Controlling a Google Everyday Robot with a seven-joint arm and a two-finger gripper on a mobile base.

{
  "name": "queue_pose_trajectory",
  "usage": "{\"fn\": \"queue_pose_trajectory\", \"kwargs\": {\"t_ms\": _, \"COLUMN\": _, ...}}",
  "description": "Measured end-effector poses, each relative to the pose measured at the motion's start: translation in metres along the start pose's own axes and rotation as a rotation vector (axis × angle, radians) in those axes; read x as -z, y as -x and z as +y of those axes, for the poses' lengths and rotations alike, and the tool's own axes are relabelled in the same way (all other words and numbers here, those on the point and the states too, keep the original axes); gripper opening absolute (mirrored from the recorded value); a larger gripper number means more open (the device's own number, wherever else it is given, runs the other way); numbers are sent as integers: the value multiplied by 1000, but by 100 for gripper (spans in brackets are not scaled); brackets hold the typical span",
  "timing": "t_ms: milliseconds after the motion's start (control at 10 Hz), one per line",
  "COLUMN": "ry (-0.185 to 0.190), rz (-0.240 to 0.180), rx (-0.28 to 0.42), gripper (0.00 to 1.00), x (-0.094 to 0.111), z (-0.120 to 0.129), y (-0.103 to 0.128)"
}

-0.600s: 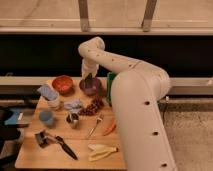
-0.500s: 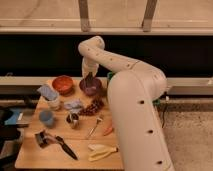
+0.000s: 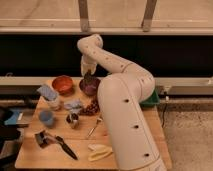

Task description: Wipe purple bowl with eraser

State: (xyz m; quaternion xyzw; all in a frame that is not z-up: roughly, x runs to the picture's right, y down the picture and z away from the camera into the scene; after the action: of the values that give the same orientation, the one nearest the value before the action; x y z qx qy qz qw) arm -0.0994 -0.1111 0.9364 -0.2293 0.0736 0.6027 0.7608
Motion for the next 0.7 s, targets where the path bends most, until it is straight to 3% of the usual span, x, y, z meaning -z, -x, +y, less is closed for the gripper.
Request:
{"fn": "queue_pose_trajectory", "kwargs": {"t_ms": 200, "ry": 23, "rz": 3, "rx": 54, "gripper": 12, "x": 3, "z": 28, "y": -13}}
{"fn": "queue_pose_trajectory", "kwargs": {"t_ms": 400, "ry": 24, "rz": 14, "rx": 72, "gripper": 12, "x": 7, "z": 39, "y": -31}}
{"fn": "queue_pose_trajectory", "kwargs": {"t_ms": 700, "ry": -9, "rz": 51, "rx": 44, "gripper": 12, "x": 10, "z": 12, "y": -57}}
